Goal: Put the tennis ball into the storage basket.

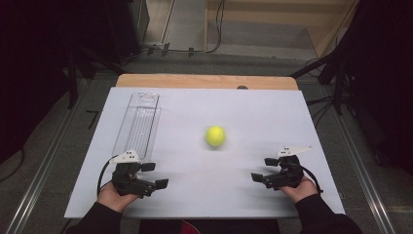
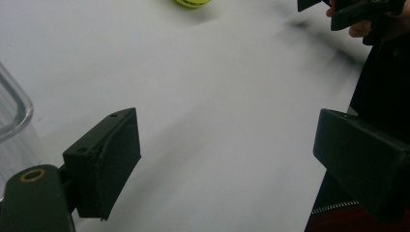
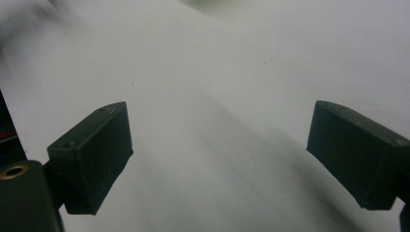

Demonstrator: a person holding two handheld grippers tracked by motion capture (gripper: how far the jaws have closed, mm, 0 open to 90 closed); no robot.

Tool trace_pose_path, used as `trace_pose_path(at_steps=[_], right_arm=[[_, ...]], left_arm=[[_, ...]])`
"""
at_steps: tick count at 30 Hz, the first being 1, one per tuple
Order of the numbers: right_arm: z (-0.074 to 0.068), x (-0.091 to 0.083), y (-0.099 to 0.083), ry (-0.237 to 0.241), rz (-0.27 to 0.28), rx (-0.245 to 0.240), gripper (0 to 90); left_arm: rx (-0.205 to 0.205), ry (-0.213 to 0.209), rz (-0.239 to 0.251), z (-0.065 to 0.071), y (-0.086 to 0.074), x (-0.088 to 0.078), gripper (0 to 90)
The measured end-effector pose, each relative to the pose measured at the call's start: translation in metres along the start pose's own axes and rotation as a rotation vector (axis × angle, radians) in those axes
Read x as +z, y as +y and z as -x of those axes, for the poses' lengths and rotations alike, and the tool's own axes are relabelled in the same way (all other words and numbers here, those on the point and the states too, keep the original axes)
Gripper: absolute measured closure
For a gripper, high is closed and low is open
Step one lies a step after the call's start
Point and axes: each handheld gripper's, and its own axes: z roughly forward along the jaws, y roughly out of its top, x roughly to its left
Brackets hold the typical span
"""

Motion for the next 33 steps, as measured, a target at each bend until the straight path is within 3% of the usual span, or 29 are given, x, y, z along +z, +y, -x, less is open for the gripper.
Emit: trace_pose_path(at_steps=[14, 33], right_arm=[[0.0, 0.001, 0.0, -0.002, -0.002, -0.003, 7.1], [-0.001, -0.001, 0.001, -0.006, 0.013, -0.007, 7.1]], left_arm=[[-0.013, 0.011, -0.019, 0.008, 0.021, 0.004, 12.1], [-0.011, 0.017, -0.054, 0.005, 0.051, 0.016, 12.1]])
